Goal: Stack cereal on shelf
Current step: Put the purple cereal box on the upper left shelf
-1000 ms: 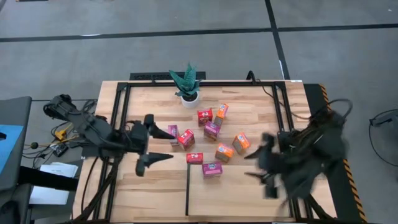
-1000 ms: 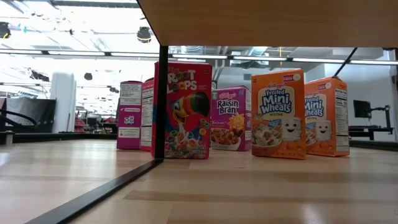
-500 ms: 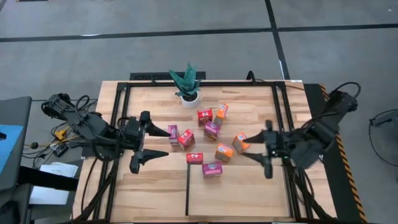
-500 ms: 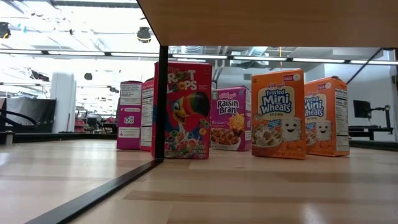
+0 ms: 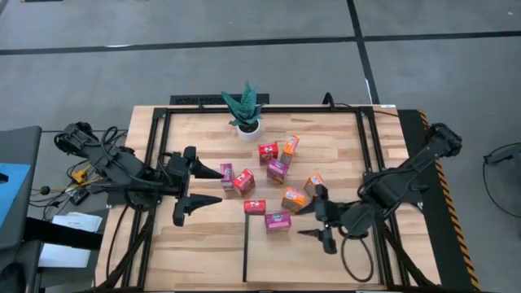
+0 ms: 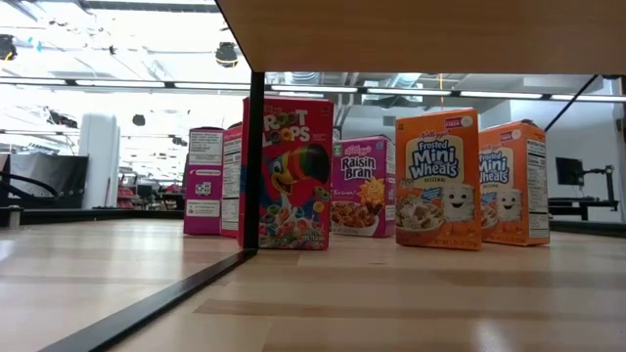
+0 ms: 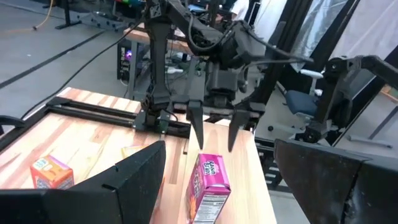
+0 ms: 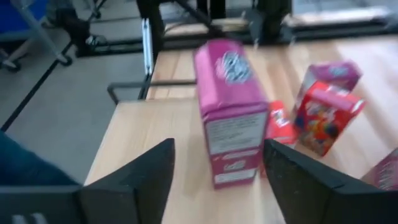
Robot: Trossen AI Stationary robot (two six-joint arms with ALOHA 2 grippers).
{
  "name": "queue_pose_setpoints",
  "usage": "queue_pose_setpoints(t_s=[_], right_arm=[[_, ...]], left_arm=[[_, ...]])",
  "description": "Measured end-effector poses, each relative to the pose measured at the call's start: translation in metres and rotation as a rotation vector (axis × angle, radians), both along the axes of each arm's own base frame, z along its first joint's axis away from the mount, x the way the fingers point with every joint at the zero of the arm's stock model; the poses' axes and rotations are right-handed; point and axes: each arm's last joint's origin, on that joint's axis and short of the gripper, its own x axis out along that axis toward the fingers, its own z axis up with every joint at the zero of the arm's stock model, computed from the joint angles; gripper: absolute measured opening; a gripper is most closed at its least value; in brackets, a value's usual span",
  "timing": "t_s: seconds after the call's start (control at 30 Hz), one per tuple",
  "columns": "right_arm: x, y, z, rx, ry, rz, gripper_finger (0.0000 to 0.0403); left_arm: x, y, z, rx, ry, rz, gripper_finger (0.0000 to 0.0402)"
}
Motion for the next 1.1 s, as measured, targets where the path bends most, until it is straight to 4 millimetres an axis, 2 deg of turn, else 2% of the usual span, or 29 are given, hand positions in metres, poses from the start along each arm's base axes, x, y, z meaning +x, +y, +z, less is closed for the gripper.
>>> queue_pose_setpoints(t_s=[0.23, 0.4, 0.63, 0.8, 0.87, 1.1], right_arm=[[0.013, -0.009, -0.006, 0.002, 0.019, -0.046, 0.0372], [0.018, -0.012, -0.010, -0.003, 0.034, -0.058, 0.0392], [0.034, 0.000, -0.025, -0.036, 0.031, -0.006, 0.0379], [0.045, -0.002, -0.035, -0.040, 0.046, -0.021, 0.0369], [0.046, -0.002, -0.033, -0.030, 0.031, -0.021, 0.0363], [0.046, -0.001, -0.028, -0.011, -0.003, -0.020, 0.0300]], left_arm=[[0.000, 0.000, 0.000, -0.017, 0.000, 0.002, 0.0290], [0.000, 0.000, 0.000, -0.024, 0.001, 0.003, 0.0290], [0.000, 0.000, -0.003, -0.029, 0.031, 0.005, 0.0290], [0.000, 0.000, -0.004, -0.036, 0.038, 0.006, 0.0290], [0.000, 0.000, -0.004, -0.036, 0.038, 0.006, 0.0290], [0.000, 0.000, -0.005, -0.031, 0.044, 0.006, 0.0290]])
